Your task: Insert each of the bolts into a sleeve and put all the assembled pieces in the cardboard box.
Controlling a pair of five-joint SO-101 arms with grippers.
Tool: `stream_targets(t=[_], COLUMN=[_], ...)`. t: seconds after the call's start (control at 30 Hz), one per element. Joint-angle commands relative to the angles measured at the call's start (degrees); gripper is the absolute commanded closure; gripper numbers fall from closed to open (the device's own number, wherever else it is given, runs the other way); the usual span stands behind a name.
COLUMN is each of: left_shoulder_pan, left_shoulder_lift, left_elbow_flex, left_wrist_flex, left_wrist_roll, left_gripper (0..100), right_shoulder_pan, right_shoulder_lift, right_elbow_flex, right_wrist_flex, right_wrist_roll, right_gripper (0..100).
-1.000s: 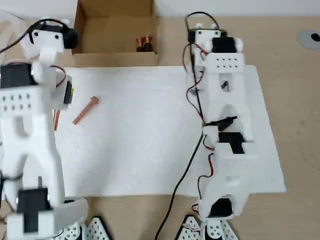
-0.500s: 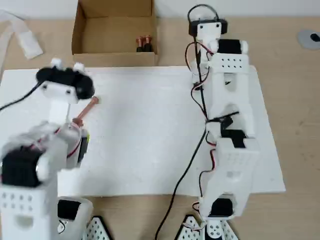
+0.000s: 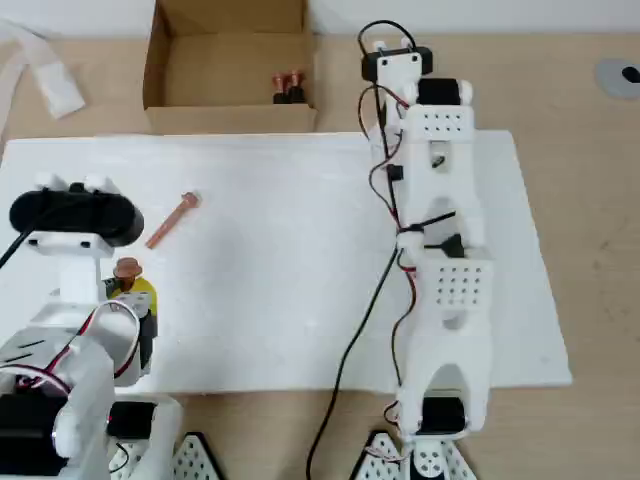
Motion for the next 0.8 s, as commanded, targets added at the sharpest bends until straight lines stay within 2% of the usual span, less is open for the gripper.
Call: stream_targets(t=[0.0, 0.53, 0.77], left_shoulder_pan=[-1.0, -1.0, -5.8], left_shoulder_lift=[-0.3, -0.1, -0.1], left_elbow_flex=[-0.3, 0.8, 0.9], left_wrist_flex=[-1.1, -1.8, -1.8], left_wrist_roll=[0.2, 0.0, 0.0], left_gripper=[100, 100, 100], right_shoulder_pan=[-1.1, -2.0, -1.8], right_shoulder_lift=[2.5, 16.3, 22.5], right_elbow_flex=[-6.9, -20.9, -26.9], right_wrist_flex=[2.4, 3.0, 2.7], right_wrist_roll=[0.5, 0.4, 0.4], right_gripper=[74.8, 74.8, 74.9])
